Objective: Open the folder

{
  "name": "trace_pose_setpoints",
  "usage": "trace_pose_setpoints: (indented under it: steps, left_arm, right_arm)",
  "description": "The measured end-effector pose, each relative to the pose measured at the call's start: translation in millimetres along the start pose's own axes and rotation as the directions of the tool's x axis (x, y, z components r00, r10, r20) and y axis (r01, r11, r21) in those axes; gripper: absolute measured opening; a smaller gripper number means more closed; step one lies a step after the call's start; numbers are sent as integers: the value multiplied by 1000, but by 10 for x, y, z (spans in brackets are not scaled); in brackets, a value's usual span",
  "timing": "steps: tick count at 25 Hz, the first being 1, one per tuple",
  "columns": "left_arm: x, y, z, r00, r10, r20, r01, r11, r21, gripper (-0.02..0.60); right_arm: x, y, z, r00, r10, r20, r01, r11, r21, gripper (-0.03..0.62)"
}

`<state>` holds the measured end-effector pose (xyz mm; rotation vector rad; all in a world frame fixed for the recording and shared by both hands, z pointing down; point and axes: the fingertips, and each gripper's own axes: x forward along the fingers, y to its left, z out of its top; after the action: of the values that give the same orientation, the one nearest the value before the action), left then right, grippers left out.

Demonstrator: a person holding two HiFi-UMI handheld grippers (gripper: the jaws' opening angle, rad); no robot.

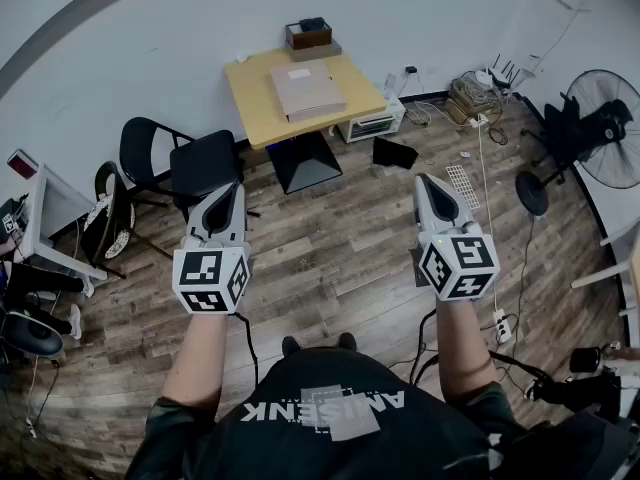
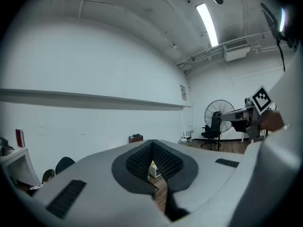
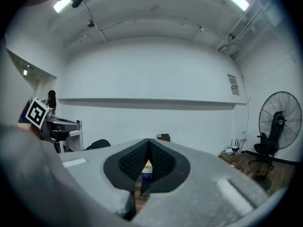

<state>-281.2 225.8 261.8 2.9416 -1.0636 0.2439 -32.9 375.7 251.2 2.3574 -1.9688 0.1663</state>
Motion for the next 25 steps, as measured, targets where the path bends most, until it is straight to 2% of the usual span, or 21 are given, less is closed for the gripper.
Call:
trace_pose_setpoints:
  steps: [10, 16, 25]
  left_arm:
    - [-96, -74, -32, 1000, -6, 0, 6, 1000, -2, -5]
    - [-121, -74, 39, 1000, -2, 18, 2, 1000, 1, -5]
    - [-104, -11, 15, 1000, -26, 12, 25, 999, 33, -5]
  right_arm:
    - [-121, 58, -66, 1000, 11, -16, -11, 1000, -15, 2]
    - [-107, 70, -79, 999, 28, -18, -27, 999, 44, 3]
    - [-47, 171, -107, 999, 27, -24, -26, 999, 45, 3]
